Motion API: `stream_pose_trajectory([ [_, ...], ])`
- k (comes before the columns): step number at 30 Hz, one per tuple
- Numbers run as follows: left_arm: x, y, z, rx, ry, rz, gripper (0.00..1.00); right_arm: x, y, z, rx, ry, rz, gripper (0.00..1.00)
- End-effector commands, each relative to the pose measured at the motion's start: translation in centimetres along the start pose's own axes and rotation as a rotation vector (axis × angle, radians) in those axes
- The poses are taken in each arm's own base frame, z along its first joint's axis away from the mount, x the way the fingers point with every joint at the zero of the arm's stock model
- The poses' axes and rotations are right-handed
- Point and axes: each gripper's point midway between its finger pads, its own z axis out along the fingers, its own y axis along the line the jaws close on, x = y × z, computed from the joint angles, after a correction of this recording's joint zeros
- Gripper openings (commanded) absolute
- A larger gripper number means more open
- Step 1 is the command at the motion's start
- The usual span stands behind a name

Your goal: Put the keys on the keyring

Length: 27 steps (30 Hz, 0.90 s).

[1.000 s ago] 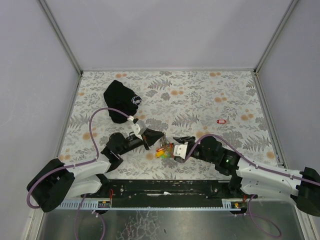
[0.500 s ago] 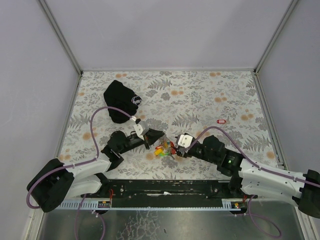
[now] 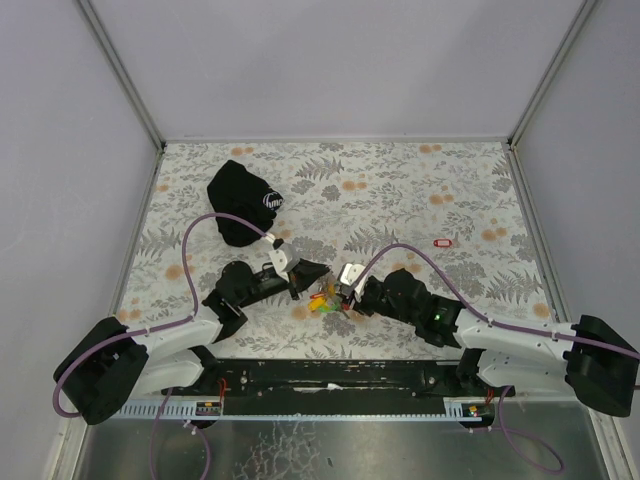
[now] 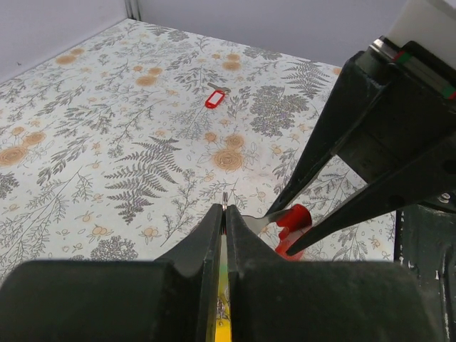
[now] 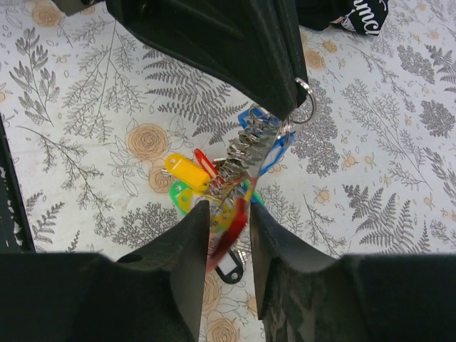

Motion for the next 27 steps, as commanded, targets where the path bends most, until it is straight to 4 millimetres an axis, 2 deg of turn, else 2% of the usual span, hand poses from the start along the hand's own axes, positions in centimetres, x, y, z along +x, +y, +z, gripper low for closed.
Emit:
stream_pose_trajectory([
  [1, -3.2, -0.5, 1.0, 0.054, -0.077, 0.068, 0.0, -3.8, -0.5, 0.6, 0.019, -0.133, 0.017, 0.32],
  [8, -2.8, -3.7, 1.5, 0.203, -0.03, 0.109, 0.12, -3.6, -0.6, 0.9, 0.039, -0.154, 0.043, 0.01],
  [12, -3.0, -6.1, 1.6, 0.308, -0.021, 0.111, 0.23, -3.4, -1.2, 0.8, 0.084, -0.185, 0.059, 0.0],
  [15, -4.0, -6.6, 1.4, 0.317, -0.05, 0.086, 0.29, -3.1, -1.8, 0.6, 0.126, -0.2, 0.072, 0.0],
  [17, -5.1, -6.0, 1.2, 0.258, -0.087, 0.037, 0.36, -2.7, -1.9, 0.5, 0.144, -0.216, 0.083, 0.0],
  [20, -6.1, -4.2, 1.0, 0.117, -0.124, -0.086, 0.38, -2.7, -2.4, 0.2, 0.183, -0.261, 0.113, 0.0],
  [23, -5.9, -1.9, 0.4, -0.045, -0.155, -0.239, 0.38, -3.0, -2.7, -0.1, 0.204, -0.308, 0.128, 0.0],
  [27, -5.4, 0.8, -1.6, -0.202, -0.225, -0.481, 0.39, -3.1, -2.9, -0.4, 0.224, -0.349, 0.163, 0.0],
])
